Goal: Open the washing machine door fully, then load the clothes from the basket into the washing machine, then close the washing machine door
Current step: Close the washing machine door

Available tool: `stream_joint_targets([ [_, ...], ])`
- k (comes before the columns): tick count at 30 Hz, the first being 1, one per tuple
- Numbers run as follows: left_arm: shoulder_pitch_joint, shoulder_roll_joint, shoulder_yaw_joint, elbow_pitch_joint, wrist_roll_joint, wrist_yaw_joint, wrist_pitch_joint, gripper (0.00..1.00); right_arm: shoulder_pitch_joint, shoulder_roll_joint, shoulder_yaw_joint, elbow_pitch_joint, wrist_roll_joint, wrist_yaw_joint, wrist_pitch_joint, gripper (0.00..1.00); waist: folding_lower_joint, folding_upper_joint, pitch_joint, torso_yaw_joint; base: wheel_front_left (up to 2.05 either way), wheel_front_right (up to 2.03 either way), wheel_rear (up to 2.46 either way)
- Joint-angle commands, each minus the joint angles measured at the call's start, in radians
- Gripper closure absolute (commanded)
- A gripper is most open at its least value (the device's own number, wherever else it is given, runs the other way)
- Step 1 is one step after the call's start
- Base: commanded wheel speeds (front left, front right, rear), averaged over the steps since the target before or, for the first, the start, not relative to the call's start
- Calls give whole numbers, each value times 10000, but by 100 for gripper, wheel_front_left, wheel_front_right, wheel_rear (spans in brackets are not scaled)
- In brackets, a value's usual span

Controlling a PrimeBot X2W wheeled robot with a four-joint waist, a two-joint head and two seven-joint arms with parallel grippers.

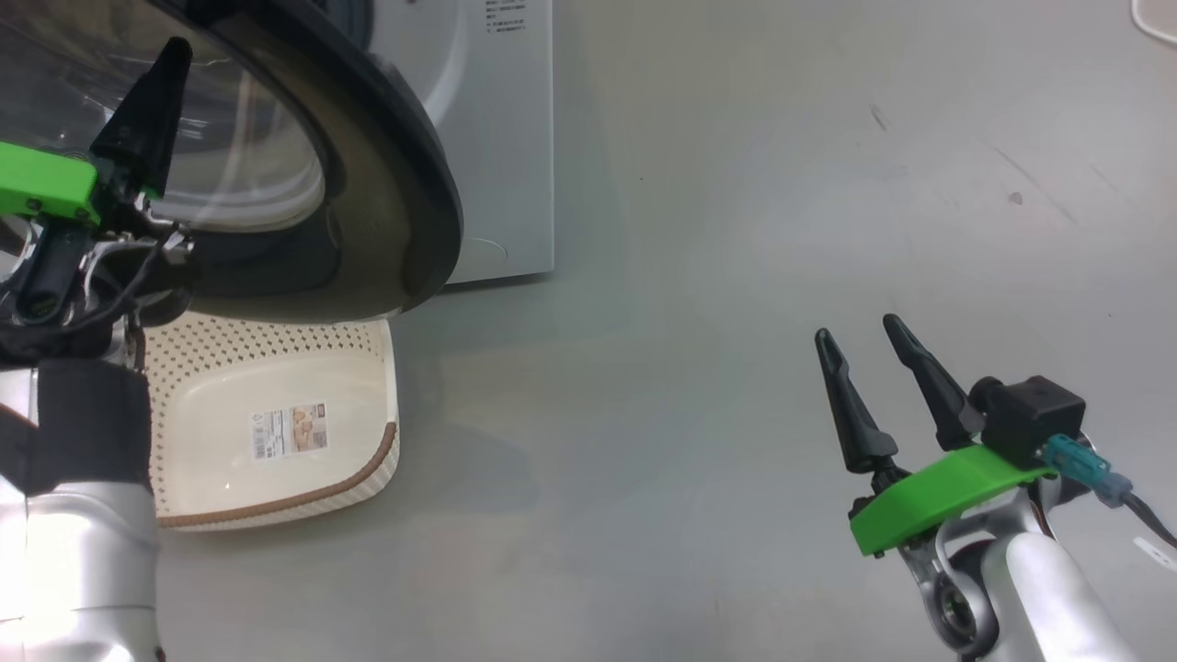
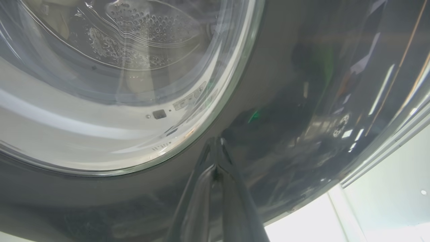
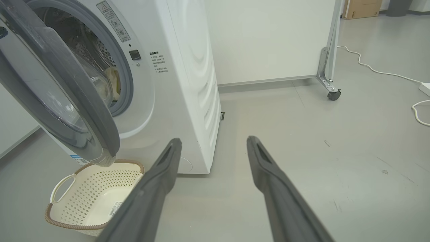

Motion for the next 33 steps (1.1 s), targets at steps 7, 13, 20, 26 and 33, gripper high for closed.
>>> stream_joint_targets([
  [7,199,207,228,-211,12,-74,-578,100,-377,-45,-204,-236,129,14,-147,0,0,0,-130,443,0,0,0],
  [13,363,45,587,111,234,7,-1707,12,-245,-45,-452,-199,270,14,-194,0,0,0,-348,748,0,0,0],
  [20,1547,74,772,-672,1231,317,-3298,0,48,-45,-655,-156,288,14,-222,0,0,0,-733,905,0,0,0],
  [26,3092,155,449,-1770,2969,938,-4893,0,302,-45,-825,-166,201,14,-167,0,0,0,-1102,973,0,0,0],
  [33,5138,425,-558,-3529,5776,2058,-6145,0,600,-45,-924,-231,95,14,-52,0,0,0,-1525,1027,0,0,0],
])
